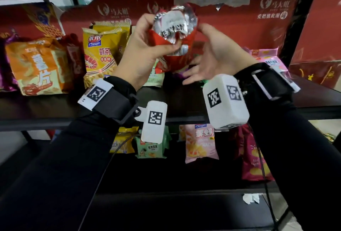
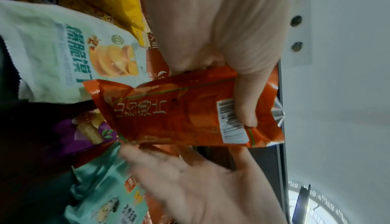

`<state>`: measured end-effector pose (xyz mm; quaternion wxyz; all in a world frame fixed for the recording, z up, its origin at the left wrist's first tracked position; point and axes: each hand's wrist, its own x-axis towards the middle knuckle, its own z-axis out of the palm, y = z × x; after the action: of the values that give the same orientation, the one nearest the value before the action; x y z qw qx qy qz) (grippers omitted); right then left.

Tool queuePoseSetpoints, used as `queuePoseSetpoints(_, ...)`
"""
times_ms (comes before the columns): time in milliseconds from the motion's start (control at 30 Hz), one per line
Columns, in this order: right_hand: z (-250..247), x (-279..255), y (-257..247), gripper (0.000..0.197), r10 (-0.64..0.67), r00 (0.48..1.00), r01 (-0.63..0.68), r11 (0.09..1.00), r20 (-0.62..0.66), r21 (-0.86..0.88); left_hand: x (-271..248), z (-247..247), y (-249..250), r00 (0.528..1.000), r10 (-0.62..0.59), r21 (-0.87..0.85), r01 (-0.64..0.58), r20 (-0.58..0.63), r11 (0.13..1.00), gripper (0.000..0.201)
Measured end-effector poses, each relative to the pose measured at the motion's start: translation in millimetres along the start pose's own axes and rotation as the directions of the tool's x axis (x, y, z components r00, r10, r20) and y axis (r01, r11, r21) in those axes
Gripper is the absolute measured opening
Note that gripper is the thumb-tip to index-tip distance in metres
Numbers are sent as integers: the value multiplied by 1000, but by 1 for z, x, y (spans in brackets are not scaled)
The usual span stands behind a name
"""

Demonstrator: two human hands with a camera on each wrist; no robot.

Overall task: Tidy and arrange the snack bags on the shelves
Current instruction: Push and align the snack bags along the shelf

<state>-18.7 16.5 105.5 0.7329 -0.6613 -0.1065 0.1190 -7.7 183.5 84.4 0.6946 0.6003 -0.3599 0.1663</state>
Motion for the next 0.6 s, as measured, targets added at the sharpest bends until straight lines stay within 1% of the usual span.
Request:
queuePoseSetpoints(33, -1, 0, 0, 50, 17, 999, -18, 1000, 40, 22, -3, 3, 0, 999, -4, 20, 3, 45, 1000, 48)
queuePoseSetpoints(67, -1, 2, 0, 55, 4, 998, -7, 999, 65, 47, -7, 6, 1, 996, -19, 39, 16, 87, 999, 51)
queuePoseSetpoints(100, 0, 3, 0, 56, -29, 997, 23, 996, 74, 82, -9, 7, 3, 991, -44, 54, 37, 124, 998, 55)
queuePoseSetpoints(167, 2, 2, 3, 50, -130, 990, 115, 972, 61, 206, -11, 9, 8, 974, -122, 59, 112, 189, 992, 65)
queuePoseSetpoints(233, 4, 1, 7, 35, -224, 973, 200, 935, 50, 292, -11, 10, 12, 954, -231, -5, 236, 190, 972, 64)
queuePoseSetpoints(267, 4, 2, 8, 26, -264, 964, 244, 926, 32, 289, -10, 11, 14, 941, -293, -55, 306, 171, 950, 61)
queuePoseSetpoints(300, 3, 2, 9, 20, -301, 954, 285, 921, 18, 266, -9, 10, 14, 924, -352, -89, 367, 152, 926, 64)
queuePoseSetpoints(333, 2, 3, 9, 21, -329, 944, 318, 918, 7, 238, -9, 10, 15, 903, -402, -91, 418, 148, 904, 67)
queuePoseSetpoints(400, -3, 5, 12, 34, -362, 932, 356, 915, -6, 188, -10, 11, 15, 865, -470, -16, 480, 176, 877, 73)
queuePoseSetpoints(433, -6, 5, 14, 43, -385, 923, 381, 911, -8, 159, -11, 11, 14, 853, -487, 33, 490, 189, 871, 76)
queuePoseSetpoints(500, -14, 7, 19, 60, -420, 907, 418, 903, 1, 99, -14, 9, 9, 859, -484, 111, 472, 167, 875, 82)
queuePoseSetpoints(567, -17, 10, 22, 68, -410, 912, 408, 910, 15, 67, -16, 8, 4, 874, -464, 169, 440, 147, 882, 80)
queuePoseSetpoints(600, -16, 12, 23, 70, -406, 914, 404, 912, 6, 73, -17, 8, 1, 872, -465, 184, 437, 153, 881, 79)
